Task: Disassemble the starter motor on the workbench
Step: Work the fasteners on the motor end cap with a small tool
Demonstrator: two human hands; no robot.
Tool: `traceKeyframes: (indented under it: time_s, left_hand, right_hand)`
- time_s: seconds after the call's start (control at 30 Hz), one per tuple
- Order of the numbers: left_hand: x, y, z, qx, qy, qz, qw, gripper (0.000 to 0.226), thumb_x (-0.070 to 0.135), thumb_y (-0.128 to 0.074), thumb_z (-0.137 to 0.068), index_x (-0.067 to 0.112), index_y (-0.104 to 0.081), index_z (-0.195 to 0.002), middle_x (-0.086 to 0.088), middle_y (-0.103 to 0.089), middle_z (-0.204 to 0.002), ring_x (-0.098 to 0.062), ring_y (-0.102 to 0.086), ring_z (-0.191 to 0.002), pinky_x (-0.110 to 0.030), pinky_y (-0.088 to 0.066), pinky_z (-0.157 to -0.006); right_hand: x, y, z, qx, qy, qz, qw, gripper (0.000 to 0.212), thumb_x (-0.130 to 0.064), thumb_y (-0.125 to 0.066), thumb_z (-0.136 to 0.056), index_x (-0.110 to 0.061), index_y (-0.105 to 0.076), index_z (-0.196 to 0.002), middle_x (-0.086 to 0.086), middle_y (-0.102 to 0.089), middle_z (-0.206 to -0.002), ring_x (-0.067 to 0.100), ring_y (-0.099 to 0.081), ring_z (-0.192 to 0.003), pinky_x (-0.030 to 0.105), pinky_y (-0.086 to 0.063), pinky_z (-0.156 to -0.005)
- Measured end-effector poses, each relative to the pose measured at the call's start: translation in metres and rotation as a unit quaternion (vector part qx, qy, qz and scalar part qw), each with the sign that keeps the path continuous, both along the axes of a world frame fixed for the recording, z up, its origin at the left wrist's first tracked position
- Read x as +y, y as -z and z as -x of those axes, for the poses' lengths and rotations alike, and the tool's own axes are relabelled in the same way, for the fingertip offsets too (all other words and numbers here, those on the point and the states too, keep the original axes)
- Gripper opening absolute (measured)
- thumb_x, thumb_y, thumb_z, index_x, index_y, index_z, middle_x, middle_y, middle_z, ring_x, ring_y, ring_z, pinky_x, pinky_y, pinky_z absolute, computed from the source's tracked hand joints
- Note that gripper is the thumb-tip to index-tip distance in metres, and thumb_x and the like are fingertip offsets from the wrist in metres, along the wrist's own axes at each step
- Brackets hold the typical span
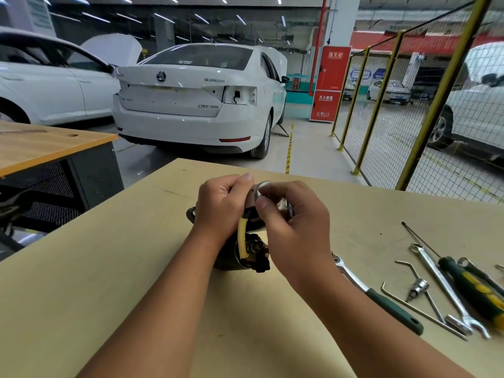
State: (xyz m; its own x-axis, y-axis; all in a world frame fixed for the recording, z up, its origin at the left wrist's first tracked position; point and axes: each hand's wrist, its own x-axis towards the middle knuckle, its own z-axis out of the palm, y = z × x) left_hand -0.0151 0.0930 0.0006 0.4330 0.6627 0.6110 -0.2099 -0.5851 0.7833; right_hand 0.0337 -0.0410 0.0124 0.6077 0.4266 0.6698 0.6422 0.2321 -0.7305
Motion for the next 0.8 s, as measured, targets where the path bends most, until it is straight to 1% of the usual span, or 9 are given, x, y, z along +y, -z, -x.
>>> traceKeyframes:
  time_s: [0.07,0.13,0.23,0.33,0.43,0.53,0.6,0.67,0.8]
  left_hand:
    - [0.001,0.001,0.000,-0.003,0.006,0.000,1.000,0.051,0.033,-0.055,-0.097,-0.003,-0.055,-0.062,-0.022,-0.047,-0.058,-0.035,-0.043,-0.057,-0.043,-0.042,-0.055]
    - [0.001,0.001,0.000,-0.006,0.005,-0.001,1.000,0.052,0.034,-0.054,-0.097,-0.007,-0.058,-0.065,-0.030,-0.049,-0.064,-0.041,-0.048,-0.062,-0.047,-0.045,-0.057]
    - [0.002,0.000,-0.001,-0.004,0.005,-0.003,1.000,0.053,0.034,-0.055,-0.097,-0.006,-0.051,-0.062,-0.028,-0.043,-0.062,-0.031,-0.039,-0.057,-0.046,-0.040,-0.055]
    - [0.003,0.000,-0.003,-0.007,0.010,-0.006,1.000,0.052,0.032,-0.056,-0.097,-0.003,-0.049,-0.059,-0.019,-0.038,-0.057,-0.022,-0.037,-0.056,-0.043,-0.038,-0.055]
    - [0.006,0.003,-0.002,-0.011,0.018,-0.002,1.000,0.052,0.035,-0.055,-0.097,-0.004,-0.057,-0.063,-0.026,-0.050,-0.061,-0.038,-0.048,-0.058,-0.049,-0.048,-0.058]
    - [0.008,0.004,-0.004,-0.009,0.011,-0.010,1.000,0.054,0.037,-0.054,-0.097,-0.007,-0.060,-0.066,-0.029,-0.051,-0.064,-0.042,-0.049,-0.061,-0.050,-0.047,-0.059]
    - [0.007,0.003,-0.004,-0.010,0.007,-0.018,1.000,0.055,0.037,-0.054,-0.096,-0.009,-0.057,-0.066,-0.028,-0.046,-0.062,-0.034,-0.043,-0.057,-0.047,-0.043,-0.057]
    - [0.006,0.002,-0.003,-0.009,0.011,-0.019,1.000,0.056,0.037,-0.053,-0.097,-0.011,-0.058,-0.068,-0.029,-0.046,-0.063,-0.037,-0.045,-0.058,-0.048,-0.043,-0.058]
    - [0.005,0.002,-0.002,-0.012,0.016,-0.001,1.000,0.053,0.037,-0.055,-0.097,-0.006,-0.061,-0.067,-0.030,-0.051,-0.064,-0.044,-0.051,-0.062,-0.053,-0.050,-0.059]
  right_hand:
    - [0.000,0.001,-0.001,0.031,-0.001,-0.009,0.999,0.006,-0.020,-0.078,-0.085,-0.024,-0.074,-0.086,-0.008,-0.070,-0.082,0.014,-0.068,-0.082,0.038,-0.057,-0.073]
    - [0.002,0.001,-0.004,0.065,0.024,-0.008,0.998,0.011,-0.029,-0.081,-0.082,-0.024,-0.072,-0.077,-0.007,-0.069,-0.074,0.013,-0.067,-0.074,0.032,-0.054,-0.069]
    - [0.002,0.001,-0.004,0.040,0.015,-0.006,0.999,0.010,-0.016,-0.078,-0.085,-0.022,-0.073,-0.080,-0.007,-0.070,-0.078,0.012,-0.066,-0.078,0.031,-0.053,-0.070]
    - [-0.001,0.001,-0.002,0.002,-0.019,-0.018,1.000,0.021,-0.007,-0.074,-0.084,-0.027,-0.074,-0.090,-0.006,-0.070,-0.087,0.015,-0.068,-0.088,0.037,-0.056,-0.076]
    - [-0.002,0.000,-0.007,0.041,-0.052,-0.018,0.998,0.015,-0.018,-0.082,-0.079,-0.025,-0.074,-0.089,-0.005,-0.070,-0.080,0.019,-0.070,-0.078,0.041,-0.060,-0.072]
    - [0.000,0.000,-0.009,0.050,-0.036,-0.006,0.998,0.013,-0.014,-0.081,-0.082,-0.025,-0.075,-0.085,-0.005,-0.071,-0.078,0.019,-0.069,-0.076,0.043,-0.059,-0.072]
    - [0.000,0.000,-0.008,0.048,-0.062,-0.022,0.997,0.022,-0.005,-0.075,-0.084,-0.027,-0.076,-0.085,0.000,-0.071,-0.082,0.022,-0.069,-0.079,0.040,-0.059,-0.072]
    - [-0.001,0.000,-0.008,0.046,-0.094,-0.034,0.994,0.024,-0.007,-0.072,-0.084,-0.029,-0.078,-0.088,0.004,-0.070,-0.086,0.020,-0.070,-0.082,0.032,-0.059,-0.071]
    - [-0.002,0.000,-0.012,0.040,-0.053,0.000,0.998,0.012,-0.018,-0.081,-0.081,-0.027,-0.074,-0.084,-0.009,-0.070,-0.076,0.009,-0.068,-0.074,0.019,-0.053,-0.066]
